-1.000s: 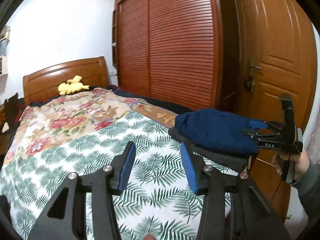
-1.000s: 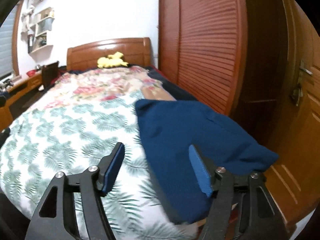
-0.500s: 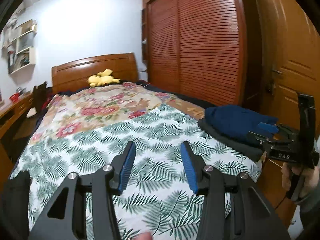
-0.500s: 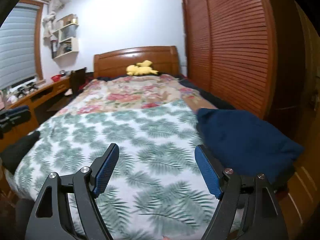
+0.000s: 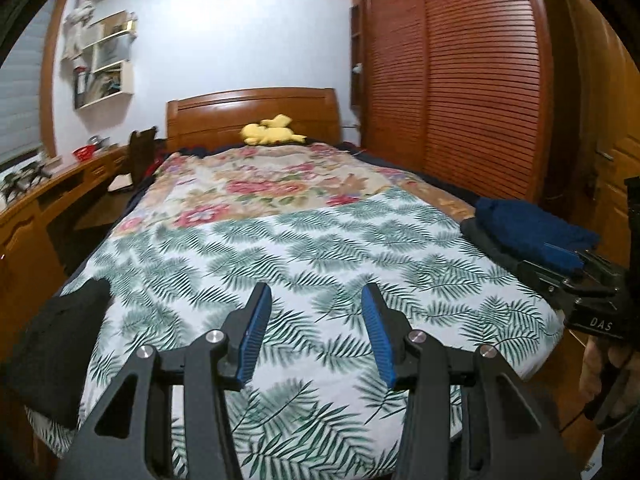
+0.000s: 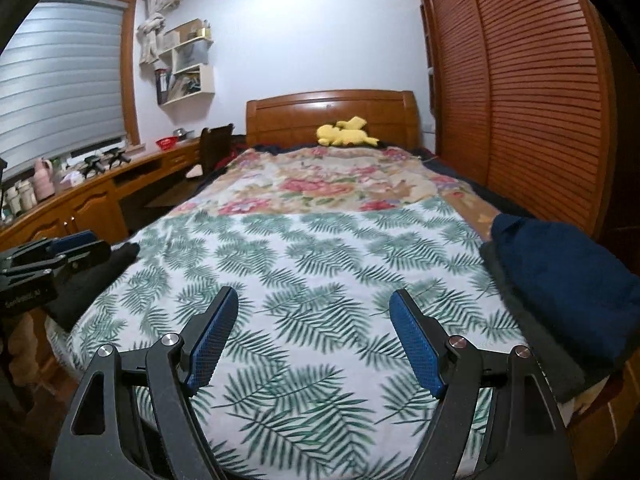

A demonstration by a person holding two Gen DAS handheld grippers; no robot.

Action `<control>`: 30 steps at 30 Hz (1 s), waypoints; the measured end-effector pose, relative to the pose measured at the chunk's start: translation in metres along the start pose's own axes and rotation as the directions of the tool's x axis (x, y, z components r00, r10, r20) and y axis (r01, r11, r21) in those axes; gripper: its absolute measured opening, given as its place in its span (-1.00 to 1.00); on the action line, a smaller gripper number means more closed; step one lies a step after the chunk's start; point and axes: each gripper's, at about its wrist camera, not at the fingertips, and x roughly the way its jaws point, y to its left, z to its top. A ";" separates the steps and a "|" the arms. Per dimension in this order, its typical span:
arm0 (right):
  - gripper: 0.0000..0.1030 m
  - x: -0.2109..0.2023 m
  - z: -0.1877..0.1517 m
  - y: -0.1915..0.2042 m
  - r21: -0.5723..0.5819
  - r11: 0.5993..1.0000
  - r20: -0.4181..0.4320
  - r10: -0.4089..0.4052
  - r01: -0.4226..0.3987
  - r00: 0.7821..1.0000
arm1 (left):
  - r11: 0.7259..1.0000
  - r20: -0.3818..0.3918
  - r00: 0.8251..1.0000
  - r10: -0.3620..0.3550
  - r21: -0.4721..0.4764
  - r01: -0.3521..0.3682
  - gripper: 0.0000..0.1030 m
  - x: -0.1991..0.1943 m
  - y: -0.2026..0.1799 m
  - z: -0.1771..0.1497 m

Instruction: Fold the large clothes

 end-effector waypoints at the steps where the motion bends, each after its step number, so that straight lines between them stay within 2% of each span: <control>1: 0.55 0.000 -0.001 0.003 -0.002 1.000 0.001 0.000 0.000 1.000 | 1.000 0.002 1.000 0.008 -0.007 -0.008 -0.11 -0.002 0.003 -0.002; 5: 0.55 -0.001 0.000 0.018 -0.002 1.000 0.020 0.022 -0.022 1.000 | 0.998 0.022 0.998 0.064 -0.031 -0.063 -0.11 -0.016 0.018 -0.011; 15: 0.55 -0.026 0.006 0.053 -0.025 0.996 0.084 0.085 -0.083 0.993 | 0.989 0.093 0.987 0.130 -0.082 -0.122 -0.11 -0.058 0.038 -0.016; 30: 0.55 -0.027 0.001 0.065 -0.027 0.994 0.081 0.104 -0.102 0.991 | 0.988 0.089 0.989 0.120 -0.105 -0.110 -0.10 -0.062 0.046 -0.028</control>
